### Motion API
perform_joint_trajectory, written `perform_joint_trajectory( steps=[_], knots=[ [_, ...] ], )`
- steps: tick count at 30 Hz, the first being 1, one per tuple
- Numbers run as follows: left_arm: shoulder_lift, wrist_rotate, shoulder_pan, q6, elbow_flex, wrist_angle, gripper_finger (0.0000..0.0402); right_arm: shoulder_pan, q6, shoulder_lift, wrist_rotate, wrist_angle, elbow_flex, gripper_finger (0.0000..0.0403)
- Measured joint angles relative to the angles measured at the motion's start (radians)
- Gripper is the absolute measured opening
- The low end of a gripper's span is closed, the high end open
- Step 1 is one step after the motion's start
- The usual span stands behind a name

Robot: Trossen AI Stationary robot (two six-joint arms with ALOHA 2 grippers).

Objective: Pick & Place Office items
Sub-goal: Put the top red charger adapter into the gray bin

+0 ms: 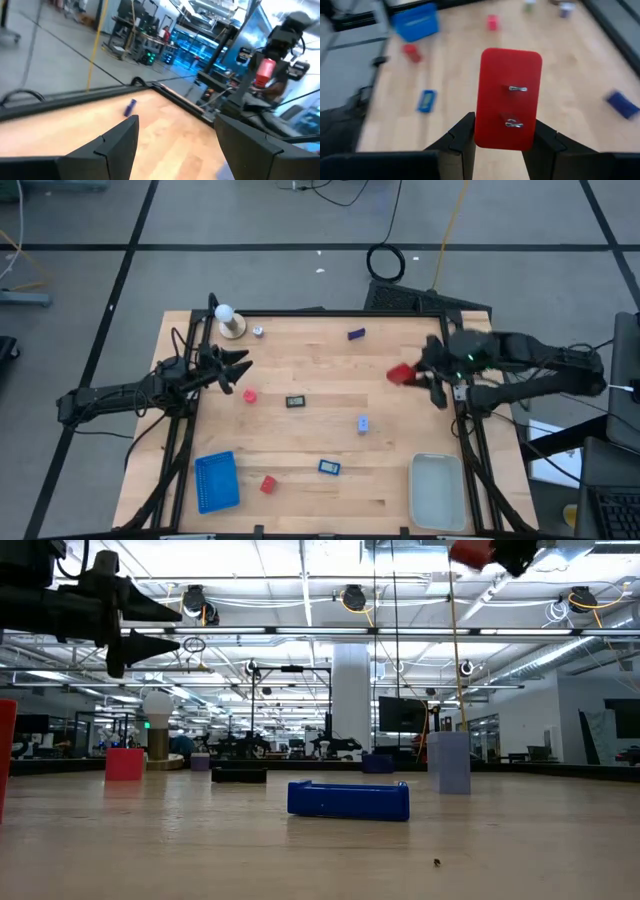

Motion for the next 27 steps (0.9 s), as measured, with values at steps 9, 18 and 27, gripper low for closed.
perform_joint_trajectory(
  steps=[9, 18, 27],
  knots=[
    [0.0, 0.11, 0.0, -0.137, 0.0, 0.001, 0.0259, 0.562, 0.214, 0.012, 0.249, 0.002, 0.001, 0.0111],
    [0.0, 0.138, -0.002, -0.253, 0.0, 0.002, 0.0259, 0.911, 0.386, 0.186, 0.295, 0.011, 0.001, 0.0111],
    [0.0, 0.135, -0.002, -0.226, 0.0, 0.0, 0.026, 1.044, 0.624, 0.274, 0.214, -0.002, 0.001, 0.0111]
  ],
)
